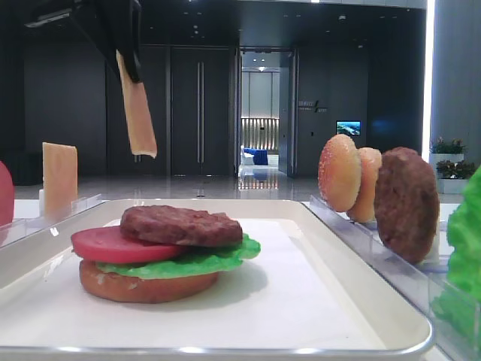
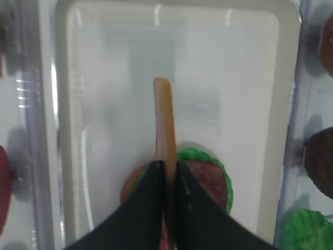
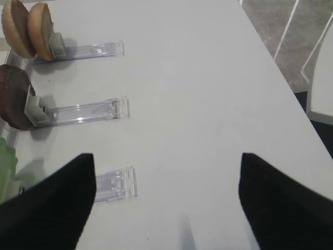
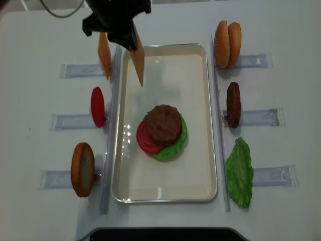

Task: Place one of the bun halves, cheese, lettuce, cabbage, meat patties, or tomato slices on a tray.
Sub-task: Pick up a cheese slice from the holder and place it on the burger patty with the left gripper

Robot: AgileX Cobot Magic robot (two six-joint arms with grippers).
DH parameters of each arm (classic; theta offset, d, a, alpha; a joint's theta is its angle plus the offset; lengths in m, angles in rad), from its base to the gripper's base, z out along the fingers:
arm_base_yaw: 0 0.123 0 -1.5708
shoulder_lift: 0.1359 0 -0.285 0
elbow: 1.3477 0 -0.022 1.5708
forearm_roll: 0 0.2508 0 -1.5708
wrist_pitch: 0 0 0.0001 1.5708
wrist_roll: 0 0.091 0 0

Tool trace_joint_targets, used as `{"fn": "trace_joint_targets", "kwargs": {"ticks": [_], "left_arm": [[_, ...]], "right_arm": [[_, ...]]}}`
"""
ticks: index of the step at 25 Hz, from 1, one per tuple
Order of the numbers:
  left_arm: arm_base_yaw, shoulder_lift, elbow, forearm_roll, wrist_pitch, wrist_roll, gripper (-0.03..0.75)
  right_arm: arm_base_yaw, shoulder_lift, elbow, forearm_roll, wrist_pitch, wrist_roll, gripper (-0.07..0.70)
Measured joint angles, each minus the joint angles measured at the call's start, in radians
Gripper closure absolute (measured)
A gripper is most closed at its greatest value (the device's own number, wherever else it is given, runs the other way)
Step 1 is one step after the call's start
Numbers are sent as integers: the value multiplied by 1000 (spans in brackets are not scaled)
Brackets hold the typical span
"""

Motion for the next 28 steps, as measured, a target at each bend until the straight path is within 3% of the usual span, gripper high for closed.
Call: {"fn": "trace_joint_targets", "kwargs": {"ticks": [7, 11, 18, 22, 28], "left_arm": [[-30, -185, 307, -87, -180, 11, 692], [-30, -267, 439, -247, -302, 149, 692], [-32, -304, 663, -635, -507, 506, 692], [-32, -303, 709, -753, -555, 645, 692], [-32, -255, 714, -877, -560, 779, 692]], "right_arm": [[0, 0, 0, 0, 0, 0, 93], [0, 0, 0, 0, 0, 0, 93], [0, 0, 0, 0, 0, 0, 93], [0, 0, 0, 0, 0, 0, 93], [0, 0, 0, 0, 0, 0, 93]]}}
